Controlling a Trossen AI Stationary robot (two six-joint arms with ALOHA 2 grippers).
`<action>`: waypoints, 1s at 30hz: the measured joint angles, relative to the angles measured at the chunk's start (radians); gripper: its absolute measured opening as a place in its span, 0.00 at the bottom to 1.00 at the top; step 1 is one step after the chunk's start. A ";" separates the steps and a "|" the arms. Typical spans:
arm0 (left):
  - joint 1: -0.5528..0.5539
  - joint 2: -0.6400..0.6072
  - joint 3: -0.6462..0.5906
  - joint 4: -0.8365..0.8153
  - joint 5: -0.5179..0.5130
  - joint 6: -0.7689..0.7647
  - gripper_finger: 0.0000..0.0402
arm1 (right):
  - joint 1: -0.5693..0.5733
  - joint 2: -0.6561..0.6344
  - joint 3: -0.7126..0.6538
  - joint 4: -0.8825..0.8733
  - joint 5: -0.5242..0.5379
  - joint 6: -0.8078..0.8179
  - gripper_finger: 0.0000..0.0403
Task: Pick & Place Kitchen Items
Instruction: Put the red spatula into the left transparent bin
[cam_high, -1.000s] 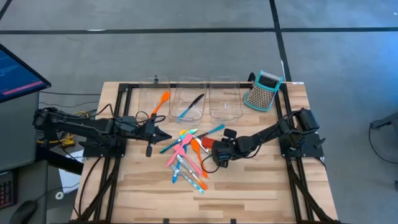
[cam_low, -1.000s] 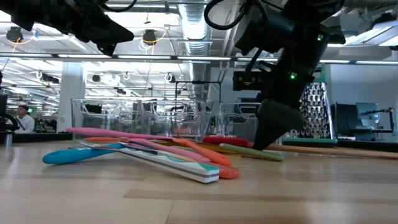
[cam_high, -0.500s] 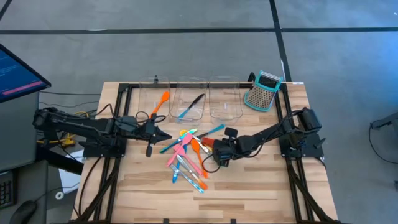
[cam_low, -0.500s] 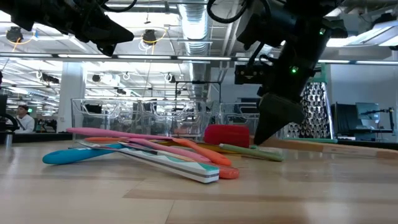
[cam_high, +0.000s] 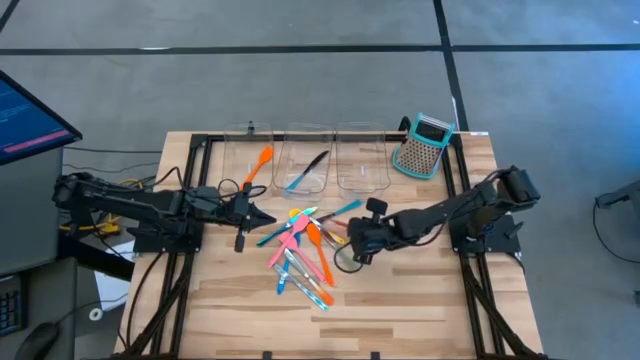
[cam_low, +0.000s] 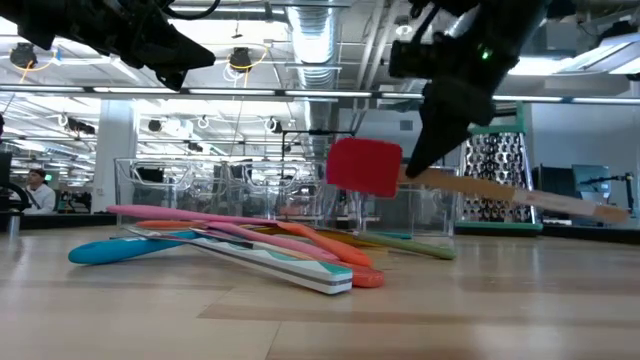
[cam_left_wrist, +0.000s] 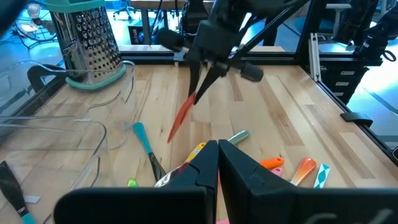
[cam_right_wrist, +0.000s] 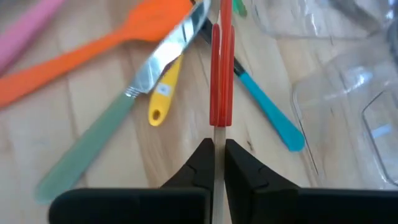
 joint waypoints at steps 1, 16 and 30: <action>0.000 0.000 0.000 0.000 0.000 0.000 0.00 | 0.003 -0.014 0.000 -0.003 0.002 -0.008 0.02; 0.000 0.000 0.000 0.007 0.000 0.000 0.00 | 0.054 -0.229 0.001 0.004 0.250 -0.092 0.02; 0.002 0.013 0.000 0.094 0.000 0.000 0.02 | 0.058 -0.243 0.001 0.148 0.266 -0.313 0.02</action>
